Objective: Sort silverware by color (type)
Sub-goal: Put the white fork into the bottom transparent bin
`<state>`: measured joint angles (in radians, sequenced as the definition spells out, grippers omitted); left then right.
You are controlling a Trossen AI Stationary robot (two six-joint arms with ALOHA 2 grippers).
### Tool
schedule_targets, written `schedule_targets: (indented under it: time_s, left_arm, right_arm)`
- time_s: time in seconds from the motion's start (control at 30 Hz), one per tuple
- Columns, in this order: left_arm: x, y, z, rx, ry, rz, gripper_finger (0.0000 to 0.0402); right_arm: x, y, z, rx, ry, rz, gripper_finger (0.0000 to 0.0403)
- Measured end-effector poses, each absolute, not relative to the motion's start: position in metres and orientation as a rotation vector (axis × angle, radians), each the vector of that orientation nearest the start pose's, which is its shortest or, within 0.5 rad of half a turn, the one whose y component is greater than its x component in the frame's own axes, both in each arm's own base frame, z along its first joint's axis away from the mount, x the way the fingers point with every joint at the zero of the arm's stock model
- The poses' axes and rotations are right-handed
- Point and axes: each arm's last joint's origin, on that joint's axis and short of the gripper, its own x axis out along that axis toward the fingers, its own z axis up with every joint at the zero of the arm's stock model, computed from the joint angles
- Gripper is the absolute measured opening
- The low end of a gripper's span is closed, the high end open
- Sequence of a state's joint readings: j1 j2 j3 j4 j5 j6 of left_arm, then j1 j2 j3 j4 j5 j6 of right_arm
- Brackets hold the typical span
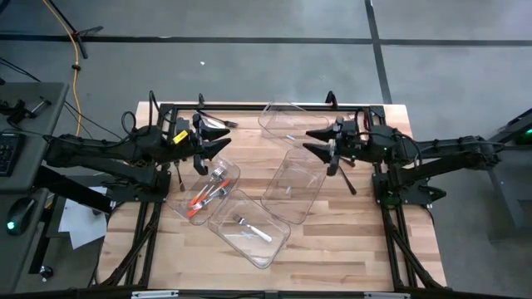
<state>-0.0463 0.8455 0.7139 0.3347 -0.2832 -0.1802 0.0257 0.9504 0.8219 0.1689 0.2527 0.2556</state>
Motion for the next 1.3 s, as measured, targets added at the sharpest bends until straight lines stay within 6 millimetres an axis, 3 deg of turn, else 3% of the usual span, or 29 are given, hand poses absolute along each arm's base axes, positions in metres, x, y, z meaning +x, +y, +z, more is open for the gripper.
schedule_targets:
  time_s: [1.07,1.2,1.3]
  left_arm:
    - [0.189,-0.001,0.347,-0.23,-0.222,0.217,0.0136]
    - [0.192,0.003,0.349,-0.357,-0.232,0.315,0.0136]
    - [0.195,0.014,0.357,-0.363,-0.146,0.445,0.0136]
  right_arm:
    - [0.213,-0.002,0.349,0.335,-0.07,-0.221,0.0195]
    - [0.213,-0.002,0.349,0.335,-0.07,-0.221,0.0195]
    - [0.213,-0.002,0.349,0.335,-0.069,-0.222,0.0195]
